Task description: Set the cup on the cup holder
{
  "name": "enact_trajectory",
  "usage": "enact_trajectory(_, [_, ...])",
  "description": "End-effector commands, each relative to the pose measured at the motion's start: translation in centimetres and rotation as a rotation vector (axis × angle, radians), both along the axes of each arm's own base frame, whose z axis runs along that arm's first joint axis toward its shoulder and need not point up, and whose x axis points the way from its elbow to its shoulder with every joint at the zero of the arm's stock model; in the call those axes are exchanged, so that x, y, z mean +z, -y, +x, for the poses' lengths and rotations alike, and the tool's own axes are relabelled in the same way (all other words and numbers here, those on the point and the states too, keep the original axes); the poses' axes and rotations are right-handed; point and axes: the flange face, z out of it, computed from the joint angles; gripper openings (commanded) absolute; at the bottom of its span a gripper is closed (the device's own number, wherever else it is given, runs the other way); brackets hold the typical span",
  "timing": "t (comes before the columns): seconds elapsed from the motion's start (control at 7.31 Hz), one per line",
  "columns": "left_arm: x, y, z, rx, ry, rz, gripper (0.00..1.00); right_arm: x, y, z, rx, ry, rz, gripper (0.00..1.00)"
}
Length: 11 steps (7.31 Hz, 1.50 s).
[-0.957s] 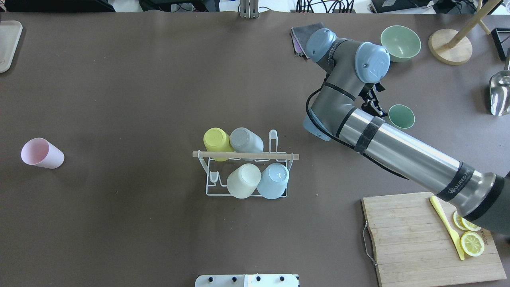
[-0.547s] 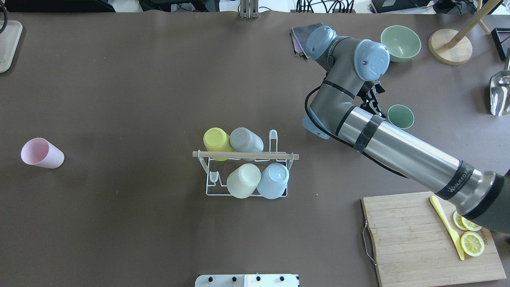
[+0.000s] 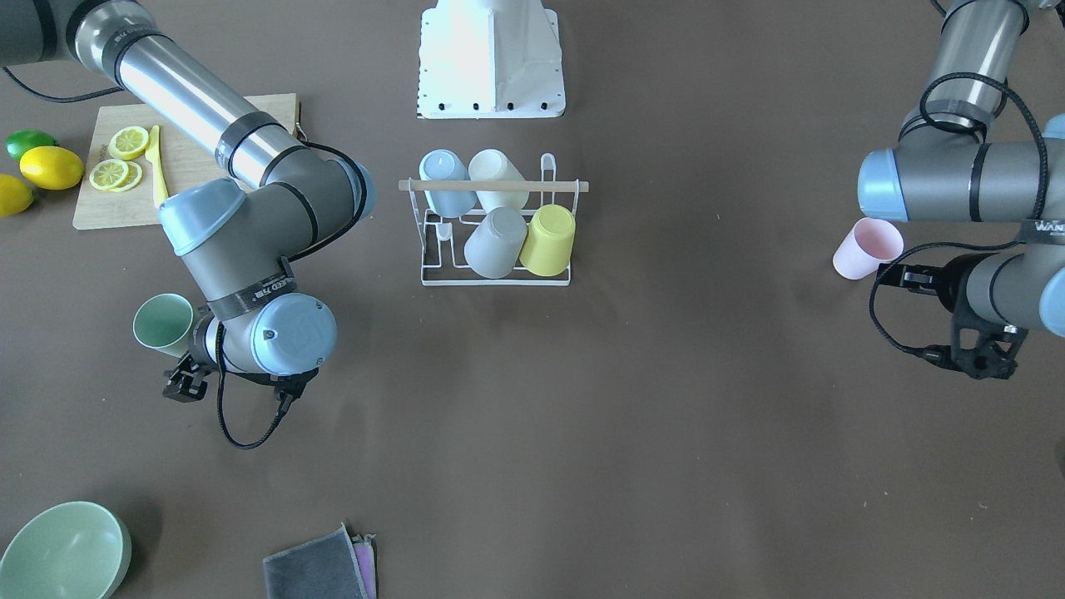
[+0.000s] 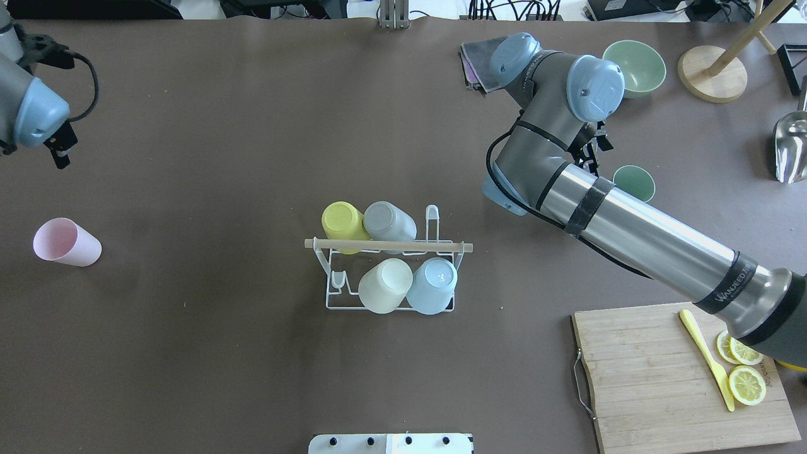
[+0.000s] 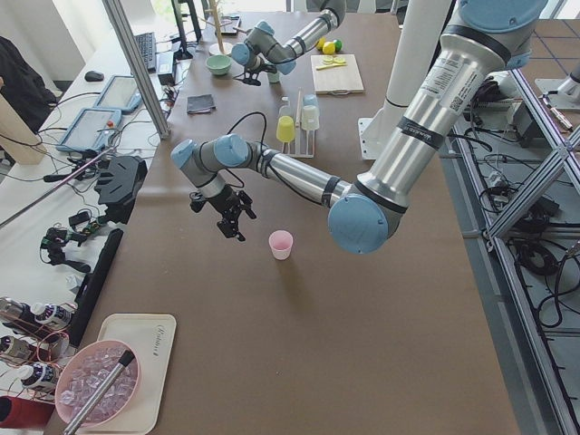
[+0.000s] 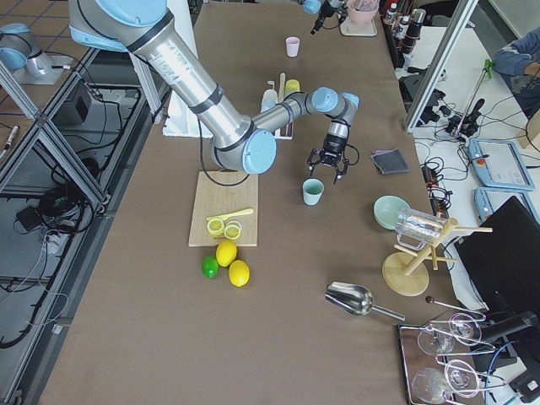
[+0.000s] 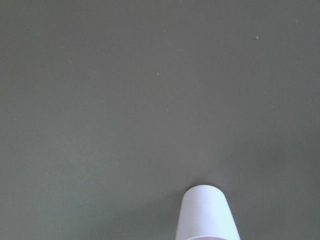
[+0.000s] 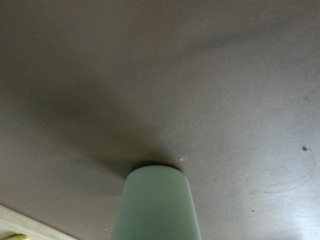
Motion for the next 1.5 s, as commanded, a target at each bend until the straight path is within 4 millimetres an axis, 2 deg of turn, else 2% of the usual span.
enact_trajectory(0.0, [0.9,-0.6,0.8,0.020,0.005,-0.017,0.98,1.0,-2.1,-0.3,0.022,-0.004,0.007,1.00])
enact_trajectory(0.14, [2.0,-0.7,0.8,0.023,0.013,-0.038,0.98,1.0,-2.7,-1.1,0.011,-0.004,0.007,1.00])
enact_trajectory(0.27, [4.7,-0.4,1.2,0.014,0.021,-0.110,0.98,1.4,-3.0,-1.5,0.005,-0.006,0.007,1.00])
enact_trajectory(0.41, [6.6,-0.8,1.5,-0.015,-0.025,-0.184,0.98,1.6,-3.2,-1.7,0.003,-0.008,0.008,1.00])
enact_trajectory(0.68, [7.3,-0.6,2.3,-0.014,-0.023,-0.211,0.98,2.8,-3.8,-1.7,-0.008,-0.021,0.005,1.00])
enact_trajectory(0.82, [6.9,-0.2,2.7,-0.010,-0.022,-0.209,0.98,3.1,-3.8,-1.6,-0.010,-0.025,0.005,1.00])
enact_trajectory(0.96, [6.5,-0.3,4.9,0.023,-0.013,-0.205,0.98,3.0,-3.8,-1.6,-0.010,-0.024,0.009,1.00])
enact_trajectory(1.09, [6.5,-0.9,6.3,0.047,-0.010,-0.203,0.98,3.8,-3.9,-1.3,-0.014,-0.039,0.009,1.00])
enact_trajectory(1.37, [7.3,-1.9,7.6,0.121,-0.038,-0.186,0.98,4.3,-4.2,-1.4,-0.023,-0.052,0.015,1.00])
